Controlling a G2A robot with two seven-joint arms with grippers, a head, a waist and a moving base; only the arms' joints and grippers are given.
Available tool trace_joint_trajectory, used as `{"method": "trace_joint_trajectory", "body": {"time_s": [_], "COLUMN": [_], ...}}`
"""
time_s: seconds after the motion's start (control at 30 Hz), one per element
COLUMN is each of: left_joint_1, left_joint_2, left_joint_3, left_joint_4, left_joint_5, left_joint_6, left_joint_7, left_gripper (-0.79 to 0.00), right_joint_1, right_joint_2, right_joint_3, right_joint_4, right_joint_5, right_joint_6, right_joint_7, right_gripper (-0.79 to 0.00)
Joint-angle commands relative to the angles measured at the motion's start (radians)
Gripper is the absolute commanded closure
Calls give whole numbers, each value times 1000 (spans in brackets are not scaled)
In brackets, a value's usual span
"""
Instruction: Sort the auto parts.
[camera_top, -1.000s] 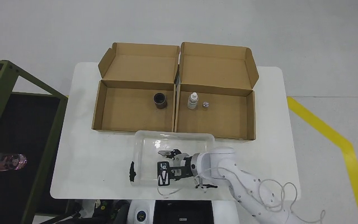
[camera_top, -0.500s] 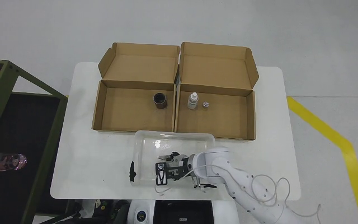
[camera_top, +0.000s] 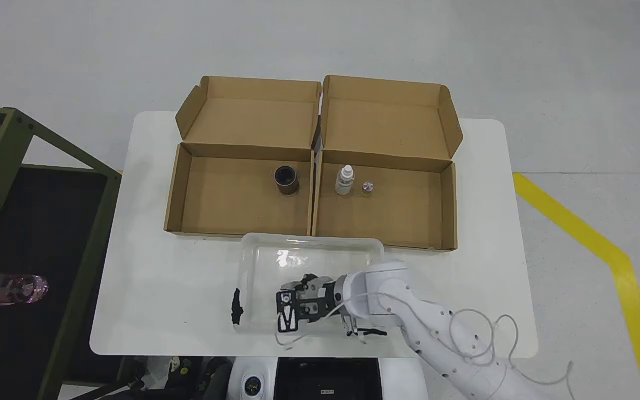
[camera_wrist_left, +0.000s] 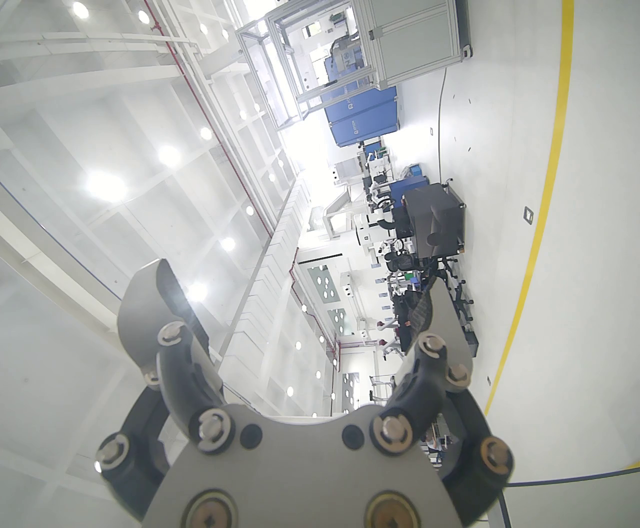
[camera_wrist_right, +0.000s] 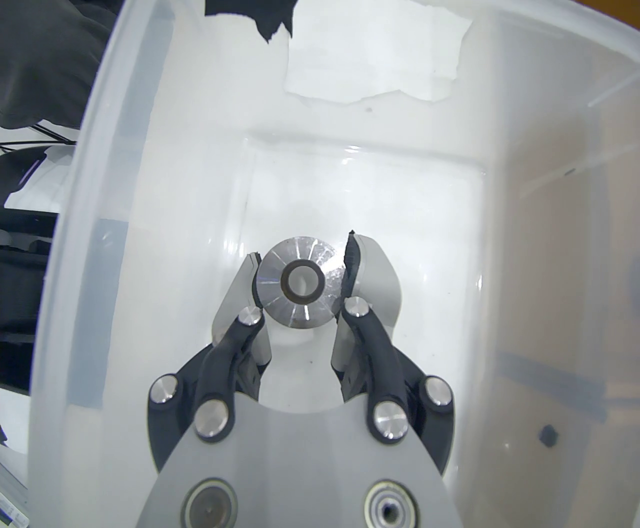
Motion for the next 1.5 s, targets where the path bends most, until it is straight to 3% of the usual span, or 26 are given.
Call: {"method": "trace_joint_trajectory", "body": {"time_s": [0.0,0.87,1.2,1.47], "left_joint_1": [0,0,0,0], "left_joint_2": [0,0,0,0], "left_joint_3": [0,0,0,0], "left_joint_4": [0,0,0,0], "left_joint_5": [0,0,0,0], "left_joint_6": [0,0,0,0], "left_joint_7": [0,0,0,0], "left_gripper": [-785,-785,-785,-785], "right_joint_1": [0,0,20,68], "right_joint_2": [1,23,21,10], "right_joint_3": [4,122,144,148], "right_joint_4": [-4,-99,-98,-51], "right_joint_5": [8,119,99,139], "right_joint_6": [0,29,74,138], "right_joint_7": [-10,-282,-411,-429], "right_gripper": [0,0,0,0]}}
